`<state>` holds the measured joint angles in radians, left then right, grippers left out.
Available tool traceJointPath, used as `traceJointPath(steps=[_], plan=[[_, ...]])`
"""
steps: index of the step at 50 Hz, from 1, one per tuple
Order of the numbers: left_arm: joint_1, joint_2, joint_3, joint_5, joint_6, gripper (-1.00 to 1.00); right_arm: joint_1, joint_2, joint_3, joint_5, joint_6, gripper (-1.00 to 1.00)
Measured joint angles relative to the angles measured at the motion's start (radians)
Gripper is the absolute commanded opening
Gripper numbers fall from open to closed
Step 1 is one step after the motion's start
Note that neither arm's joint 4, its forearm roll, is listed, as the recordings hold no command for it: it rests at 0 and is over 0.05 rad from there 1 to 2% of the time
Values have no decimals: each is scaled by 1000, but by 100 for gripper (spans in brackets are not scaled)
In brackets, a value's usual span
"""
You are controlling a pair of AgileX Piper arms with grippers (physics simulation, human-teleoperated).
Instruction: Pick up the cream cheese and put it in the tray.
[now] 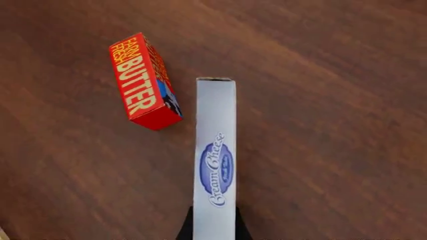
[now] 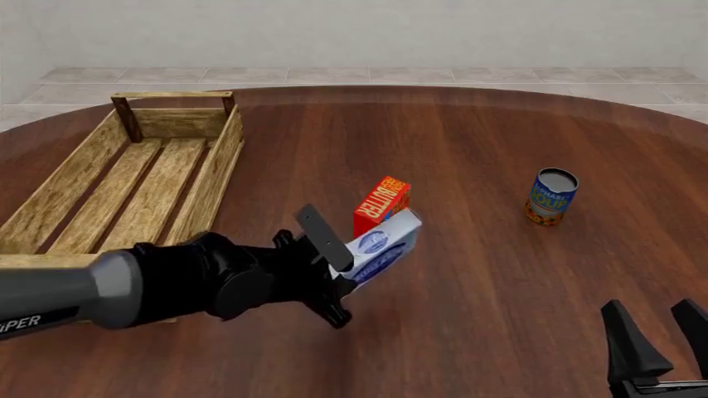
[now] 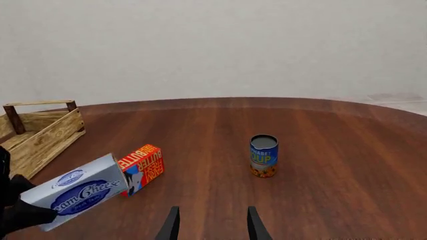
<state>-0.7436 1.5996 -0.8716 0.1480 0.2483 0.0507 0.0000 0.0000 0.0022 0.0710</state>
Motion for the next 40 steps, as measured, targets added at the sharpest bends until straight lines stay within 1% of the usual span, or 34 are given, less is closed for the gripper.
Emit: traceJointPath(steps=[14, 23, 40], plan=[[22, -73, -11, 41, -1, -100, 0, 0, 0, 0, 0, 100], [59, -119, -40, 79, 2, -100, 0, 0, 0, 0, 0, 100], [132, -148, -62, 96, -10, -100, 0, 0, 0, 0, 0, 100]])
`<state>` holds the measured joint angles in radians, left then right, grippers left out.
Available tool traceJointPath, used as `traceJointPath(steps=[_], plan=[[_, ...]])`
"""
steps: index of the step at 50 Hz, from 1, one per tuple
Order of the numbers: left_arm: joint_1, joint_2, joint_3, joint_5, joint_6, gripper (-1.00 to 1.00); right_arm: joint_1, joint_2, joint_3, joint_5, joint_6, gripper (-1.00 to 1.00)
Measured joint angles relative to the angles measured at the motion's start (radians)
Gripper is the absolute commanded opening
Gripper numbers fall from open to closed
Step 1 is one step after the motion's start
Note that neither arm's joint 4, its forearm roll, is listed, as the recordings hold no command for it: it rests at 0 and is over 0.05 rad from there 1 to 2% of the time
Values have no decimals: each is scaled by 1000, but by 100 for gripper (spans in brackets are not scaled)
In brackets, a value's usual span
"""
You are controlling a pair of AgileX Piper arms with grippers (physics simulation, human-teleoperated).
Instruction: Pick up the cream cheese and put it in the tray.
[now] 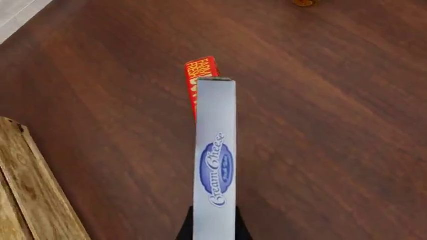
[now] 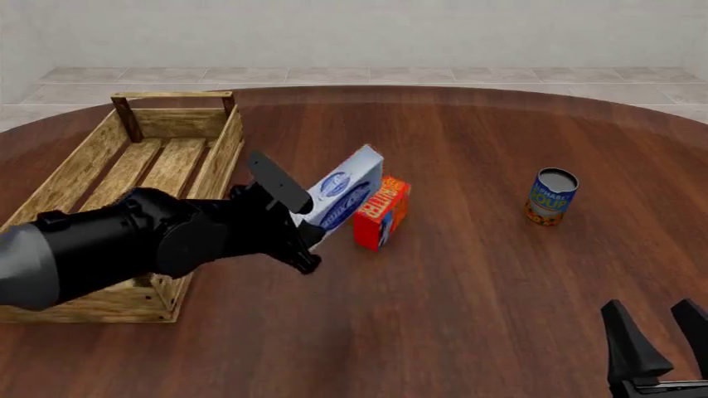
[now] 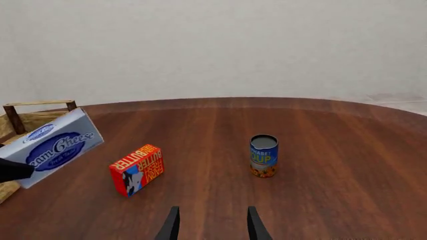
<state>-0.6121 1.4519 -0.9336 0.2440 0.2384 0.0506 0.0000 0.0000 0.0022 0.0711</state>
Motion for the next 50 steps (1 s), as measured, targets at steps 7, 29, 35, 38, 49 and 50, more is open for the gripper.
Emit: traceJointPath(steps=[7, 29, 35, 38, 49, 50], plan=[[42, 0, -10, 4, 1, -100, 0, 0, 0, 0, 0, 100], [174, 3, -87, 54, 17, -100, 0, 0, 0, 0, 0, 100], [207, 4, -121, 75, 20, -100, 0, 0, 0, 0, 0, 100], [221, 6, -131, 81, 21, -100, 0, 0, 0, 0, 0, 100], [280, 13, -159, 92, 20, -100, 0, 0, 0, 0, 0, 100], [286, 12, -160, 93, 19, -100, 0, 0, 0, 0, 0, 100]])
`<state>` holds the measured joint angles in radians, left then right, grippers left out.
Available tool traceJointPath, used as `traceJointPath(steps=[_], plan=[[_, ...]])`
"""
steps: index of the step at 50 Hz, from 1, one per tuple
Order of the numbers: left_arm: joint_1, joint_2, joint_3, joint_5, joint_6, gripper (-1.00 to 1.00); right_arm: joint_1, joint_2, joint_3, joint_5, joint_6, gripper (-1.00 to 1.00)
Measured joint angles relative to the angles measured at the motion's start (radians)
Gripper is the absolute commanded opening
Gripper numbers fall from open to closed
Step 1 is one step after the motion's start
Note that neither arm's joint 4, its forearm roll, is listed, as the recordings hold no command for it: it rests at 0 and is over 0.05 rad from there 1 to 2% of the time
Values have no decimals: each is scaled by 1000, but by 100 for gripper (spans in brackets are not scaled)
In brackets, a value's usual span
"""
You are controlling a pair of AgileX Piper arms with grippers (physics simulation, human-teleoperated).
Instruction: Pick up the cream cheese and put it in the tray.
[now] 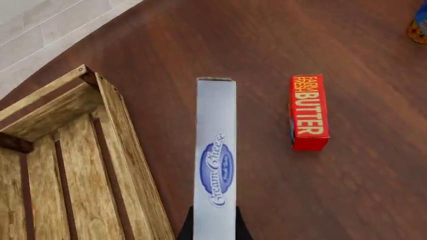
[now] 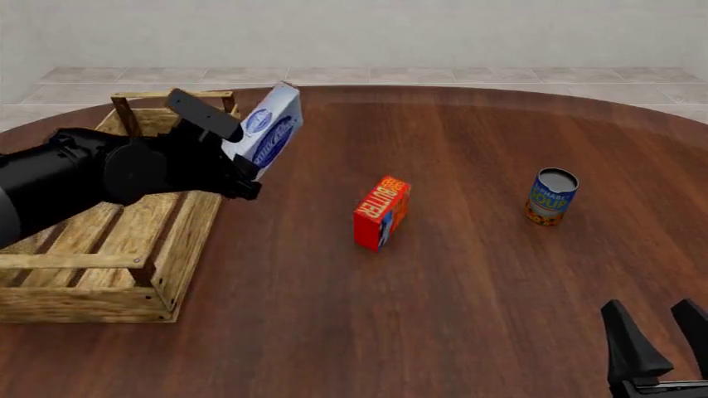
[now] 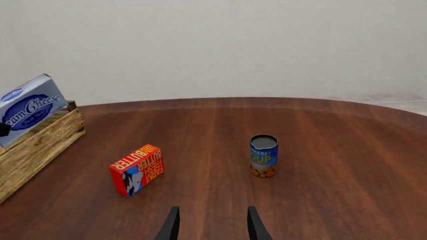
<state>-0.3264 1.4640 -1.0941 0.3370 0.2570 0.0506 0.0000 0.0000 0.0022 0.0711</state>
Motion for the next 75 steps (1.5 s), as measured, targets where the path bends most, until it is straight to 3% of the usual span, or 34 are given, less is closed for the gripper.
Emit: traceJointPath(steps=[38, 75], plan=[[209, -39, -53, 55, -32, -100, 0, 0, 0, 0, 0, 100], [439, 85, -42, -12, -58, -100, 0, 0, 0, 0, 0, 100]])
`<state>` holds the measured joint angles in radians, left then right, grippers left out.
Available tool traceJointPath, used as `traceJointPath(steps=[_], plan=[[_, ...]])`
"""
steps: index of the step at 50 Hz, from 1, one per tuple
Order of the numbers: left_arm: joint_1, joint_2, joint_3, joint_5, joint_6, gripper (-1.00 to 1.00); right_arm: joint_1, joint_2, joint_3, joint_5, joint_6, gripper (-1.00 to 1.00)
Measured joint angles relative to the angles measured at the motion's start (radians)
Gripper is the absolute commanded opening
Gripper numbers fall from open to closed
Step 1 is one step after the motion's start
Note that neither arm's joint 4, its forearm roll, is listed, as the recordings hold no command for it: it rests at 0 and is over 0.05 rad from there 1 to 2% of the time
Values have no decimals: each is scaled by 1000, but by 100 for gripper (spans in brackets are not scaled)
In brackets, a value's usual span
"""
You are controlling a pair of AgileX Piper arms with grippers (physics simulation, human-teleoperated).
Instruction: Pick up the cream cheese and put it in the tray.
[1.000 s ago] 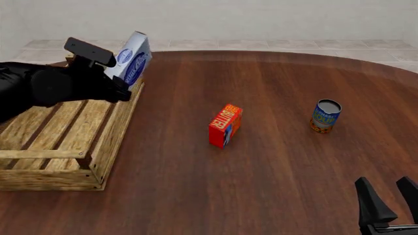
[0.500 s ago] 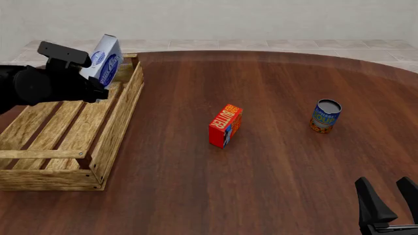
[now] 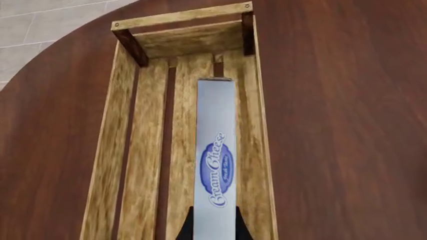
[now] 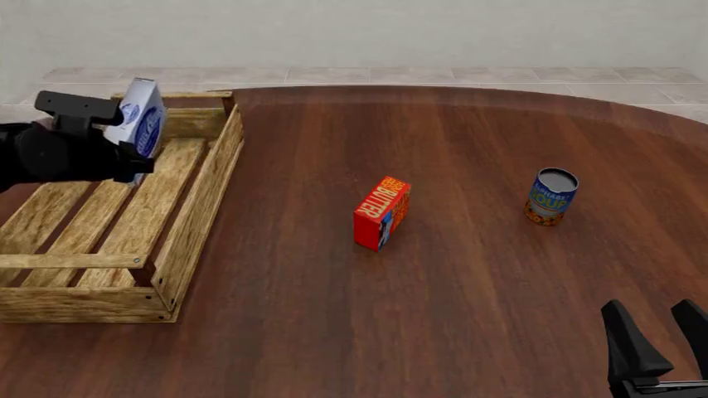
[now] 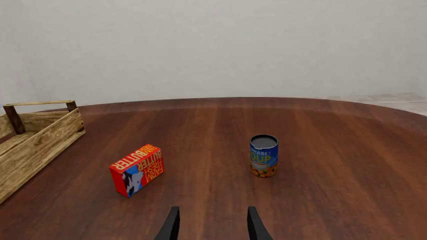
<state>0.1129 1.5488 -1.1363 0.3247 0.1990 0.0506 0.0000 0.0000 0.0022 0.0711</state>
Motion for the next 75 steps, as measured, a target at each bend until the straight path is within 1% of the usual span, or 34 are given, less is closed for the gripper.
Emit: traceJointPath(steps=[26, 52, 75], plan=[[80, 125, 30, -74, -2, -100, 0, 0, 0, 0, 0, 100], [101, 208, 70, -139, -20, -100, 0, 0, 0, 0, 0, 100], [125, 271, 94, -188, -9, -100, 0, 0, 0, 0, 0, 100]])
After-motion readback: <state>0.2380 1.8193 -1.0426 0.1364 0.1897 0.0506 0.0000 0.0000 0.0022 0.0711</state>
